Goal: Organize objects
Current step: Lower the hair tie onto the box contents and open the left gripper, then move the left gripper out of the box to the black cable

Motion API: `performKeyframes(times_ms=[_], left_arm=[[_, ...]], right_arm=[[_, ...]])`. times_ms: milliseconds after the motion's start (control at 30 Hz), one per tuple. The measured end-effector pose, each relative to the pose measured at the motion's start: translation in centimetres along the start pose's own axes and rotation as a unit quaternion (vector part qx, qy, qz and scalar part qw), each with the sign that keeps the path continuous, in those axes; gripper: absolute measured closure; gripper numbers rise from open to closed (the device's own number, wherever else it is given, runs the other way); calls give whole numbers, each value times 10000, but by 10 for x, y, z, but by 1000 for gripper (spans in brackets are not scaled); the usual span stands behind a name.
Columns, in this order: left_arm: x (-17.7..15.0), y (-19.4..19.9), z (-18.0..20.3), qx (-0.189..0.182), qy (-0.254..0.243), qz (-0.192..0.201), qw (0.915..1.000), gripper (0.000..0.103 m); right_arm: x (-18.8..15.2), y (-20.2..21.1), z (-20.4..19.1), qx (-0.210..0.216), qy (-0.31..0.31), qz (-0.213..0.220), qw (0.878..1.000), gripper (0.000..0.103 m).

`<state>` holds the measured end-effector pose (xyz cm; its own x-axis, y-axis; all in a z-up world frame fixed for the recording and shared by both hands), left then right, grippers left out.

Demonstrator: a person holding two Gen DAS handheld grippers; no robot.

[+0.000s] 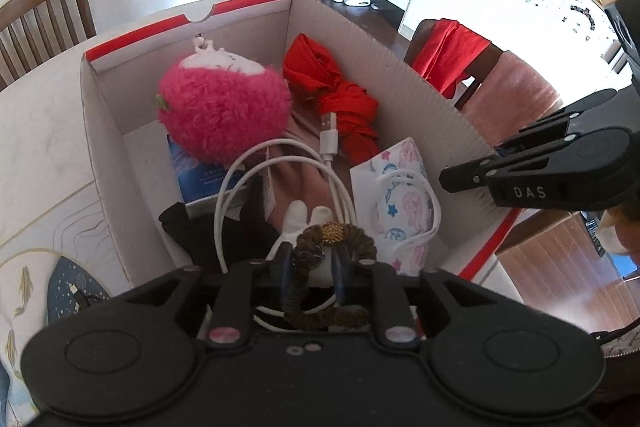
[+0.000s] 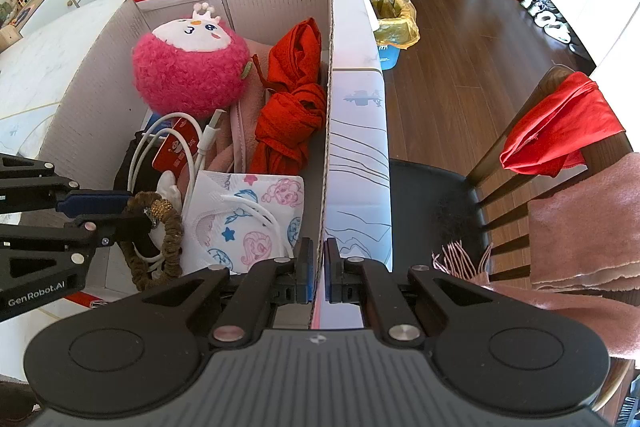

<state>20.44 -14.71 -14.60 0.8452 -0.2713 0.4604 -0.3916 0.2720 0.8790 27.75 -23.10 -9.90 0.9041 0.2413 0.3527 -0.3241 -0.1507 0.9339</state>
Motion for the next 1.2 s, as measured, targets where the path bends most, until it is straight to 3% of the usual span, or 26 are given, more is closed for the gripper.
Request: performKeyframes(times_ms=[133,367,700,900,1067,1200], left_arm=[[-1,5,2,-51,10,57,10000,61],[-3,19,3,-133,135,189,9996,51],[-2,56,-3,-247,339,584,9974,50],[-4,82,-19,-140,599,928,9938,37],[-9,97,-39,125,773,1126,9906,23],[-17,106,-57,332,952,1210,9875,17]], right_arm=[[0,0,0,0,4,0,10000,98],[0,0,0,1,3,2,10000,98],[-1,0,0,-25,30,5,10000,98],[-1,0,0,-39,43,3,10000,98],[-1,0,0,-45,49,2,10000,98],[-1,0,1,-61,60,-8,10000,98]])
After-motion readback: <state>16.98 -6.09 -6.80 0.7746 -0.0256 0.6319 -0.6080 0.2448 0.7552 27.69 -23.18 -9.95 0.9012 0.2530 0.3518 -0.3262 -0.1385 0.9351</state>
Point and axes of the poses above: each gripper's, at about its wrist camera, not at the fingertips, and y roughly against the way its jaws point, z to its right, x to its top, the point moved 7 cm from there along -y, roughly the way its jaws point, and after that the axes turned 2 degrees about -z, right-handed, at the moved point
